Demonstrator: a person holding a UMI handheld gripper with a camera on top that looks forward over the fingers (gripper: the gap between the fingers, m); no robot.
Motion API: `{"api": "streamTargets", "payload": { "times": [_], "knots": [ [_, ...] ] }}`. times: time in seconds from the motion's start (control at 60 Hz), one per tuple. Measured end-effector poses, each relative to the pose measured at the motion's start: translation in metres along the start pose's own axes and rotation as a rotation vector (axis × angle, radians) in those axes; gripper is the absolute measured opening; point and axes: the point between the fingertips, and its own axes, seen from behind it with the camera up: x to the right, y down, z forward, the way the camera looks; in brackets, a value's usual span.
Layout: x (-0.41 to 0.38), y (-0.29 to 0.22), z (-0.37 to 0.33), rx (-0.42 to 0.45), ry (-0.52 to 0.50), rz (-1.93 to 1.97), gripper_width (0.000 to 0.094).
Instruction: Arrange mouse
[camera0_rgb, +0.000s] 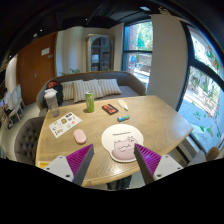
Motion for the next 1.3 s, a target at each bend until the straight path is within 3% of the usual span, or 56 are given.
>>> {"api": "streamTargets", "payload": {
  "times": [0.217,0.55,0.567,0.583,0.633,0.967,1.033,1.083,1.15,1.3],
  "knots": [
    [-0.004,-0.008,0.023,0.011,-0.04,0.018,0.0852],
    [-0.078,0.025,0.112,-0.077,-0.295,-0.02,0.0837],
    [-0.084,0.027,0.117,-0.081,-0.31,-0.021,0.0887],
    [-0.09,0.029,0.122,-0.085,-0.325,-0.024,0.0835],
    [-0.107,0.033,0.135,-0.091,-0.372,-0.039,0.0834],
    [-0.187,0.054,0.233,-0.083,-0.498,-0.18,0.0821],
    [-0.19,0.051,0.243,-0.046,-0.492,-0.224,0.0739],
    [-0.19,0.051,0.248,-0.03,-0.485,-0.278,0.0498],
    [-0.188,0.05,0.25,-0.002,-0.465,-0.285,0.0488],
    [-0.188,0.052,0.25,-0.034,-0.455,-0.259,0.0409]
  ]
}}
